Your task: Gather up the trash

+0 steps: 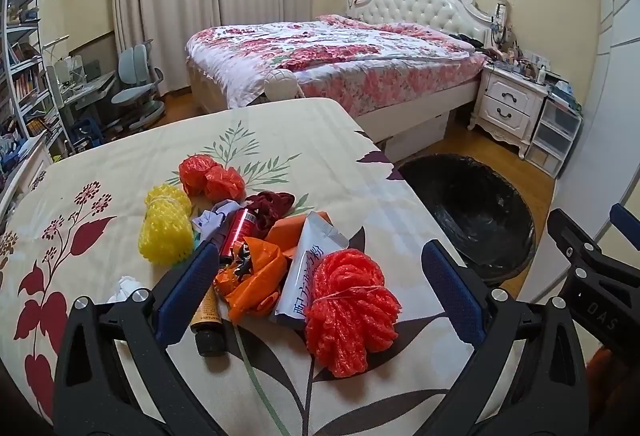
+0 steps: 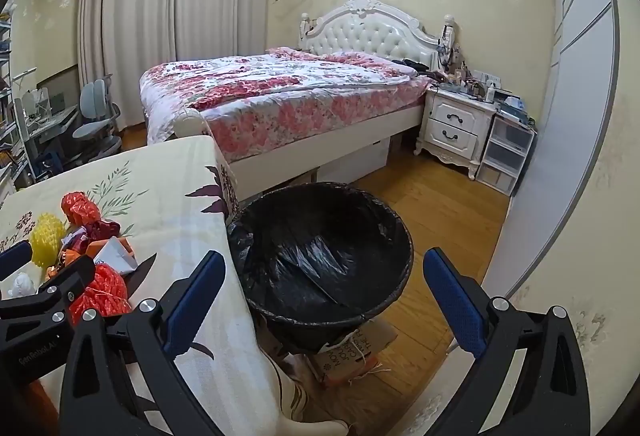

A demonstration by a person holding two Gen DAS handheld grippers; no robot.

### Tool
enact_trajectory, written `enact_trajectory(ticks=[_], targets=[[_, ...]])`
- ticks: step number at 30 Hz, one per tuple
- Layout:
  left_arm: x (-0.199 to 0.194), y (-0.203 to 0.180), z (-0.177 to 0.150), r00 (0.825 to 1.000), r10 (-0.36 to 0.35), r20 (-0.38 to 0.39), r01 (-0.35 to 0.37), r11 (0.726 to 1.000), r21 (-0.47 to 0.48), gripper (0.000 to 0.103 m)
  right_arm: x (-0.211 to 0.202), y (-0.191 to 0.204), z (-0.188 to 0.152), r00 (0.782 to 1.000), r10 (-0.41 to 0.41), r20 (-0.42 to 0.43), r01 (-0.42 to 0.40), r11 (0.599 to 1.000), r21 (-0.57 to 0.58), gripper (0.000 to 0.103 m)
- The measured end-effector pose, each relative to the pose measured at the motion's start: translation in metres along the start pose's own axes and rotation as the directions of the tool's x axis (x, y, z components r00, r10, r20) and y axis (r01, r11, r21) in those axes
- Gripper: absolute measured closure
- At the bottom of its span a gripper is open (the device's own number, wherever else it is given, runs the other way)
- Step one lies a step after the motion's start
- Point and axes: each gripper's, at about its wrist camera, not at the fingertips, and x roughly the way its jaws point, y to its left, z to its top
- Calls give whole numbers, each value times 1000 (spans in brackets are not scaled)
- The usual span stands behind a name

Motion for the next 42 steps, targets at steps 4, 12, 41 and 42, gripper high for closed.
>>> enact_trajectory(ticks=[4, 12, 41, 42], targets=[[0, 0, 0, 1000, 0, -2, 0, 1000, -2, 4, 1, 0, -1, 1000, 3, 0, -3, 1000, 1, 6], [3, 1, 0, 1000, 3, -14, -3, 1000, -8, 4, 2, -2, -2, 1000, 5, -3, -5, 1000, 3, 6], [13, 4, -8, 1000, -1, -24, 0, 1000, -13, 4, 3, -2, -3, 1000, 1, -8, -1, 1000, 5, 6], [13, 4, -7, 1000, 0, -24, 0, 1000, -13, 4, 3, -2, -3, 1000, 1, -8, -1, 1000, 4, 6]])
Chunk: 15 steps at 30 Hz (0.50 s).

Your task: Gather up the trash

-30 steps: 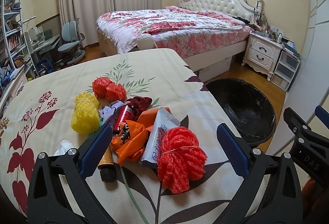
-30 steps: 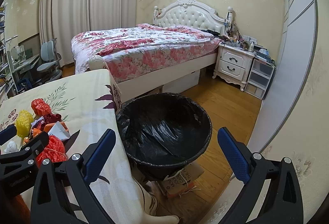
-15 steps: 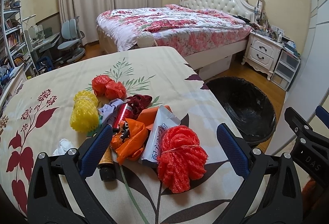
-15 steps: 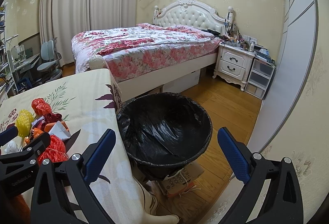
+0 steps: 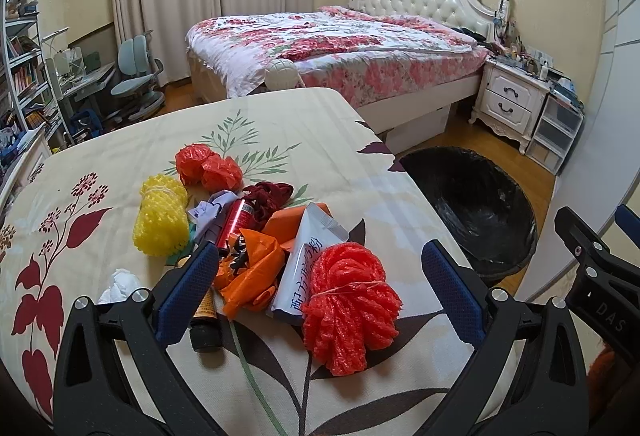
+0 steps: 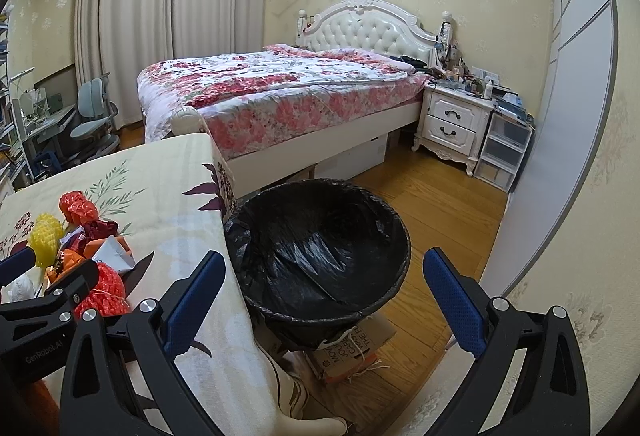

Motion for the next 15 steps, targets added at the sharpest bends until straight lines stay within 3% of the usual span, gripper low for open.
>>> enact_trajectory(ticks=[15], targets=[[1, 0, -1, 1000, -2, -4, 2, 1000, 0, 4, 1, -2, -1, 1000, -1, -3, 1, 1000, 2, 6]])
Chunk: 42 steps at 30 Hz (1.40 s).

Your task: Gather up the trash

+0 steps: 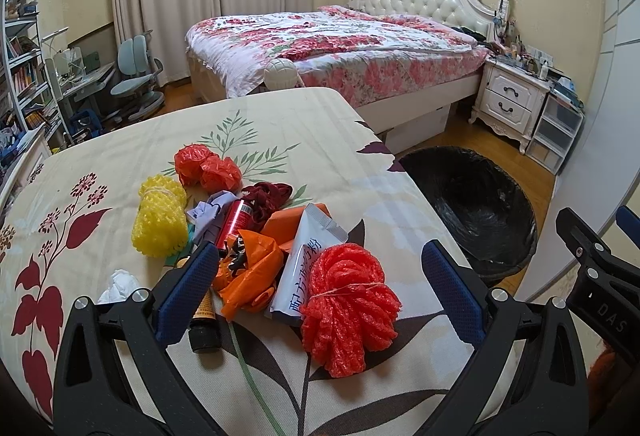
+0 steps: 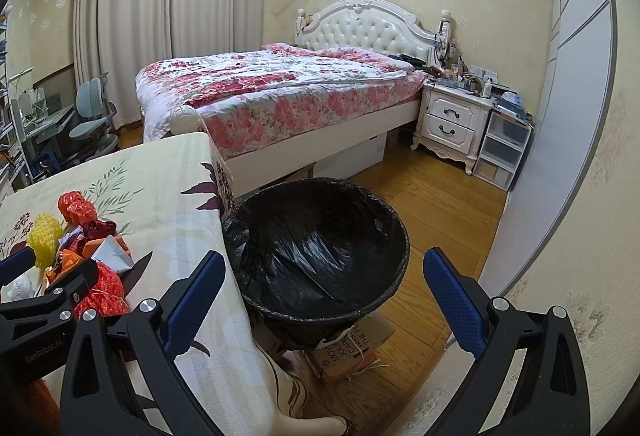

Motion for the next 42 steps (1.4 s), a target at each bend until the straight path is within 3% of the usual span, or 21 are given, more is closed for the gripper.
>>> enact_trajectory(ticks=[27, 42], targets=[[3, 2, -3, 1000, 0, -8, 0, 1000, -6, 4, 1, 1, -10, 1000, 15, -17, -15, 1000, 2, 6], [-15, 65, -14, 995, 83, -49, -86, 994, -64, 4, -11, 40, -13, 991, 119, -56, -120, 993, -20, 7]])
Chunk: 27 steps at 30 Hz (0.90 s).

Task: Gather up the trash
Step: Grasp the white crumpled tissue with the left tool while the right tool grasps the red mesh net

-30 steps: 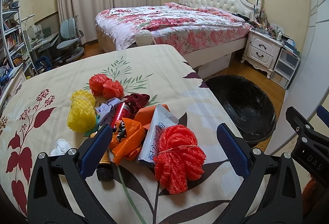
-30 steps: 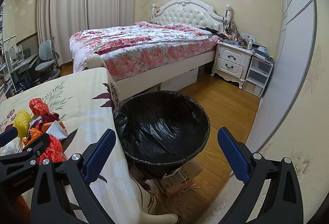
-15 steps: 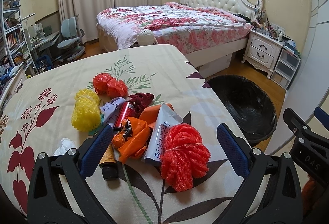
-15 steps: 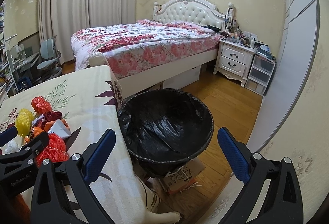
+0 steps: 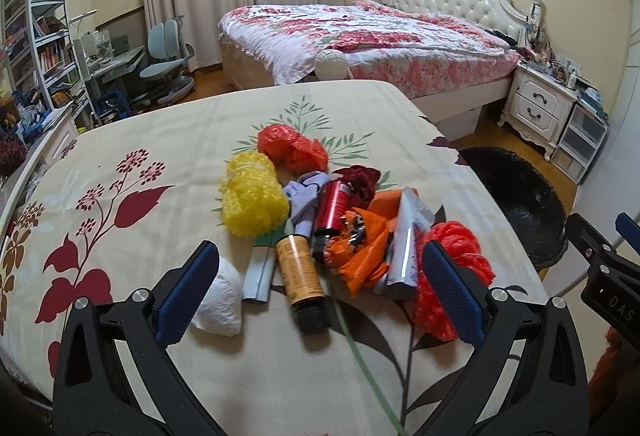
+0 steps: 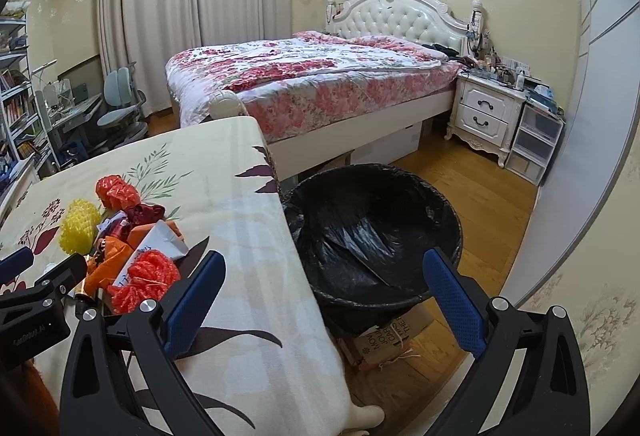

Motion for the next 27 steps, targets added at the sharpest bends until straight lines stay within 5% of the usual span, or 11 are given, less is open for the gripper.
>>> enact_trajectory(ticks=[2, 4, 5, 8, 27], targets=[[-1, 10, -3, 1000, 19, -6, -19, 1000, -3, 4, 1, 6, 2, 1000, 19, -11, -19, 1000, -9, 12], [-3, 19, -4, 999, 32, -11, -32, 999, -9, 6, 1, 11, 1, 999, 36, -25, -37, 999, -18, 45], [-3, 25, -6, 999, 38, -13, -38, 999, -13, 7, 3, 11, 1, 998, 41, -39, -42, 999, -17, 48], [-5, 34, -9, 998, 54, -24, -54, 998, -20, 15, 5, 17, -2, 994, 84, -69, -85, 996, -6, 48], [2, 74, -26, 995, 72, -69, -77, 995, -66, 15, -1, 72, -10, 975, 199, -95, -208, 973, -97, 35]])
